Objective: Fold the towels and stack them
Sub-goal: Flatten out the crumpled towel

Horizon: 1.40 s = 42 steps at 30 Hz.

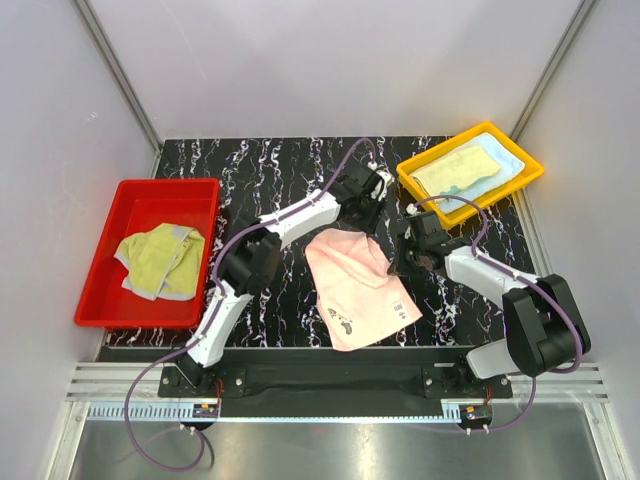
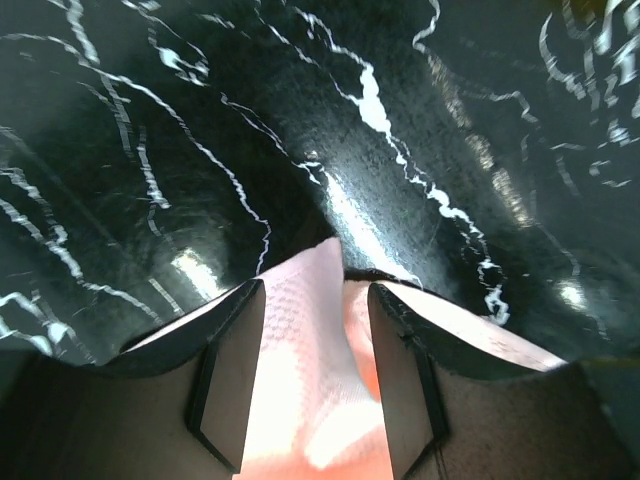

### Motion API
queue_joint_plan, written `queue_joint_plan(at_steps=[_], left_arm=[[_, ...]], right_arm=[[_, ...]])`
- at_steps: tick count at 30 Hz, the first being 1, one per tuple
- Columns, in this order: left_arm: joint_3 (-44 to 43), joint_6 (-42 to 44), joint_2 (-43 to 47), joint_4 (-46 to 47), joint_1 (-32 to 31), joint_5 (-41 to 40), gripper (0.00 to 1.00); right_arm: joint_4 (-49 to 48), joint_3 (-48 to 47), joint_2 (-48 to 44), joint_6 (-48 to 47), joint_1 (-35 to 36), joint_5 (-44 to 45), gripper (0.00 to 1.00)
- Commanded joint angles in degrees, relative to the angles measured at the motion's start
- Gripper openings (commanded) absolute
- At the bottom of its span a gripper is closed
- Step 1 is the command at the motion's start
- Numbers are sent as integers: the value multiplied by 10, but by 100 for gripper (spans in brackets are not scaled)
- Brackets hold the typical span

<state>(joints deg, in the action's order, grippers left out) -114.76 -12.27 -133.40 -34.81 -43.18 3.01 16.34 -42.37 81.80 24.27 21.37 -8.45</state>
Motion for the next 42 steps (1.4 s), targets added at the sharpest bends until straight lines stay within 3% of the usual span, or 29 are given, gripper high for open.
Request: queue_joint_plan(at_steps=[1,16,19,20,21,24,27,31,34,37,42], left_arm=[[-25,30,-2,39,-6,-22,50],[-46,40,-37,38,-6,-53,42],[-54,38,-42,40,-5,-50,30],[-61,36,-44,38,-5,-53,16],[-64,30,-45,34,-5,-57,9],[-98,2,-34,-8,1,-91,0],[-116,-25,21,-51,26,-154,0],[-125,-71,124,-90,83,-152,0],[-150,-102,185,-125,134,-136,0],[-173,-122,232,-150,168,-142,0],[-179,-146,312,-195,181,-153,0]], right_arm=[[-16,-8,-20,0,-1,-6,0],[-20,-10,-10,-1,-1,-6,0],[-21,-10,-9,1,-1,-7,0],[-22,-11,-9,0,-1,-6,0],[-23,-12,-9,-1,-1,-6,0],[-7,-30,-4,-12,-1,25,0],[35,-98,-1,-42,-1,66,0],[48,-222,-10,-106,-1,104,0],[10,-342,-12,-156,-1,85,0],[-17,-398,-6,-203,2,22,0],[-26,-459,-39,-289,28,-4,0]])
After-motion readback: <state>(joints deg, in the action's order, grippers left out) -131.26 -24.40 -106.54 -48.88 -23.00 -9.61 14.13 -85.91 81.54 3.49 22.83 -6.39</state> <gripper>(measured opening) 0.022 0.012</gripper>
